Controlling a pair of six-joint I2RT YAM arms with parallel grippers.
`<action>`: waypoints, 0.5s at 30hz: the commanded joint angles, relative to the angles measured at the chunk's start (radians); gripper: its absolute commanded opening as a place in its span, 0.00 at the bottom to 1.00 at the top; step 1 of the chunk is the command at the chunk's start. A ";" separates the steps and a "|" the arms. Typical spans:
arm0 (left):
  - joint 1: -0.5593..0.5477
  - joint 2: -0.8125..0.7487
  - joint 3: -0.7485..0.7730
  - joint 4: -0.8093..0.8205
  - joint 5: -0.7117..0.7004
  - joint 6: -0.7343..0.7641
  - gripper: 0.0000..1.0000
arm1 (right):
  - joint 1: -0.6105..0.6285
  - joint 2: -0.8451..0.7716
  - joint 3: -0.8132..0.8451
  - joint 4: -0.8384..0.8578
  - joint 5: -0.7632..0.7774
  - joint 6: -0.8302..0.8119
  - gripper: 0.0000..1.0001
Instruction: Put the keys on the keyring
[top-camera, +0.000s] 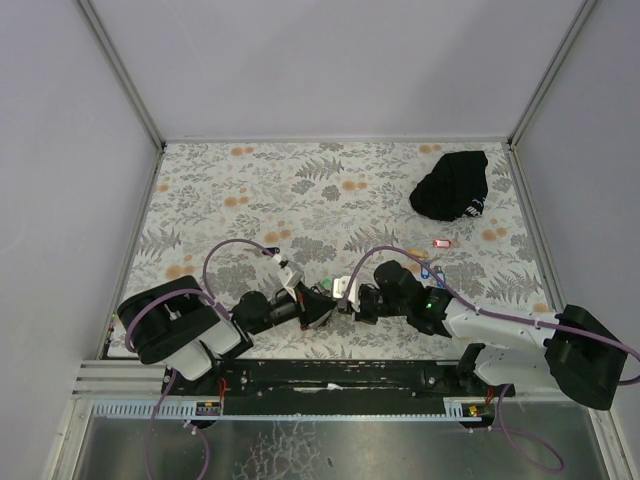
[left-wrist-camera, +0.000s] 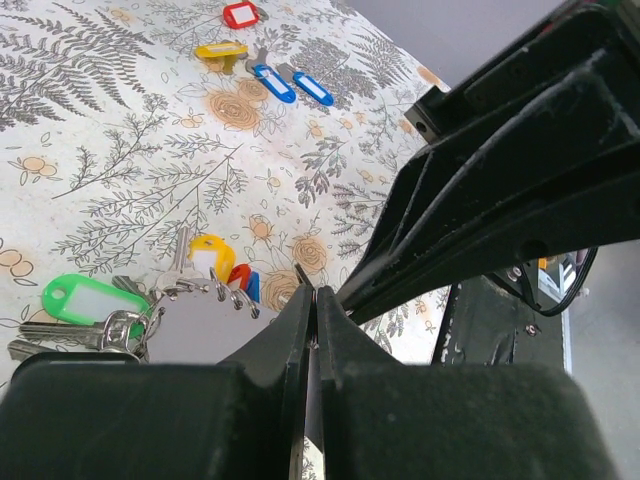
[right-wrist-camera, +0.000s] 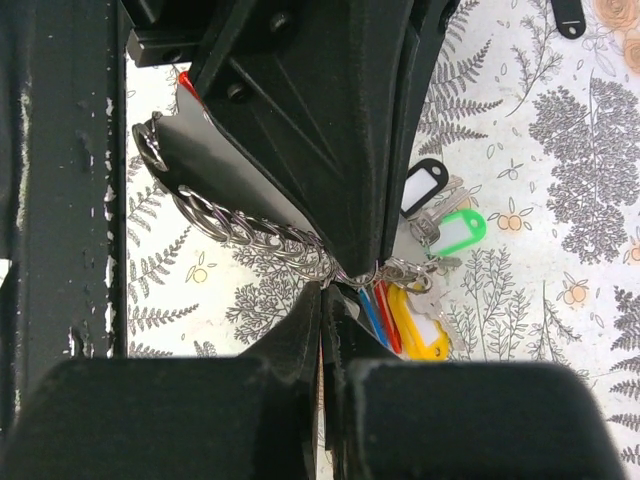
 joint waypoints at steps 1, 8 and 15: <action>0.003 -0.028 0.003 0.127 -0.116 -0.062 0.00 | 0.046 0.000 0.043 -0.010 0.023 -0.009 0.00; 0.003 -0.027 -0.004 0.128 -0.196 -0.154 0.00 | 0.062 -0.034 0.050 -0.022 0.102 -0.012 0.00; 0.003 -0.079 -0.041 0.127 -0.226 -0.126 0.16 | 0.062 -0.079 0.077 -0.092 0.164 -0.032 0.00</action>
